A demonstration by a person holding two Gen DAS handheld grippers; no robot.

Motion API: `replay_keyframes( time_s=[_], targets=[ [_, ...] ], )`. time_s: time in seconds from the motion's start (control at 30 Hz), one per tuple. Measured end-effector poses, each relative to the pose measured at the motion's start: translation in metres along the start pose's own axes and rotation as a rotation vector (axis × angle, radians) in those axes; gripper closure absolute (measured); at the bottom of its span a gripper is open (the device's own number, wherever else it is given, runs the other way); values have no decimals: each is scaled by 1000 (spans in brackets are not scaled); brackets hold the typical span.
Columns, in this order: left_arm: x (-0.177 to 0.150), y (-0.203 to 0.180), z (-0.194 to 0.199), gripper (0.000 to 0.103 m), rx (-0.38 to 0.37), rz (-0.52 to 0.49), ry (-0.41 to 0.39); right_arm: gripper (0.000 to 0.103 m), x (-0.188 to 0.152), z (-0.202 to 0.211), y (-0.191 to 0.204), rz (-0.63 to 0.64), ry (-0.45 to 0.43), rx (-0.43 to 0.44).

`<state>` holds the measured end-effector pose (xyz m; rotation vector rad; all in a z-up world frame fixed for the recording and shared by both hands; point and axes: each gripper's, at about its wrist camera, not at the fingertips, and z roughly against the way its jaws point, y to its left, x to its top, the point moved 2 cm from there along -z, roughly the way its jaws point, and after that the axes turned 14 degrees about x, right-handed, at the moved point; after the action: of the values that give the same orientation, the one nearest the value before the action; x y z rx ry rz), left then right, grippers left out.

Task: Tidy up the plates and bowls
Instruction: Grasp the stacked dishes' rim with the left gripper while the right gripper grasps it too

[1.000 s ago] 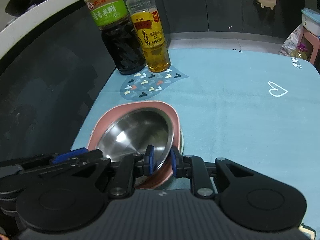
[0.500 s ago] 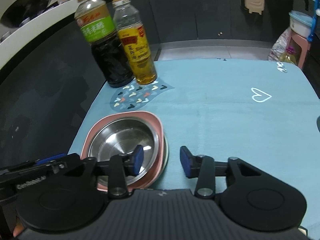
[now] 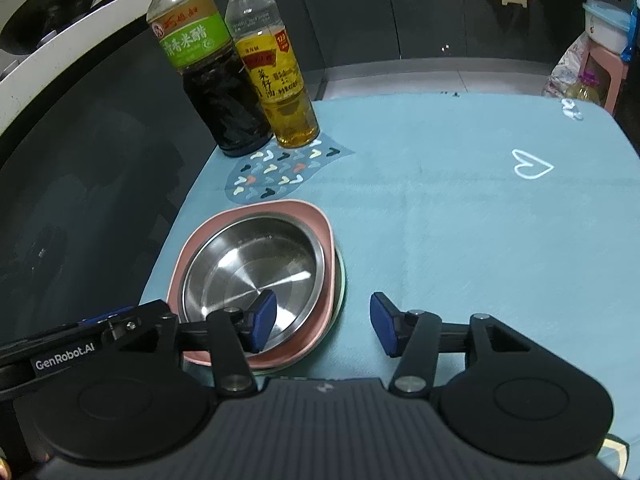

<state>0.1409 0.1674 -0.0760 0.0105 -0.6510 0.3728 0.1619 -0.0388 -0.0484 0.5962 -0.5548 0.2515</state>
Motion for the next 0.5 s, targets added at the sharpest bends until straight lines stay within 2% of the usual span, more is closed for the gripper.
replay_keyframes(
  time_s=[0.5],
  targets=[
    [-3,-4,-21,57,-7,5,58,51,1,-17,-4,-30,45,14]
  ],
)
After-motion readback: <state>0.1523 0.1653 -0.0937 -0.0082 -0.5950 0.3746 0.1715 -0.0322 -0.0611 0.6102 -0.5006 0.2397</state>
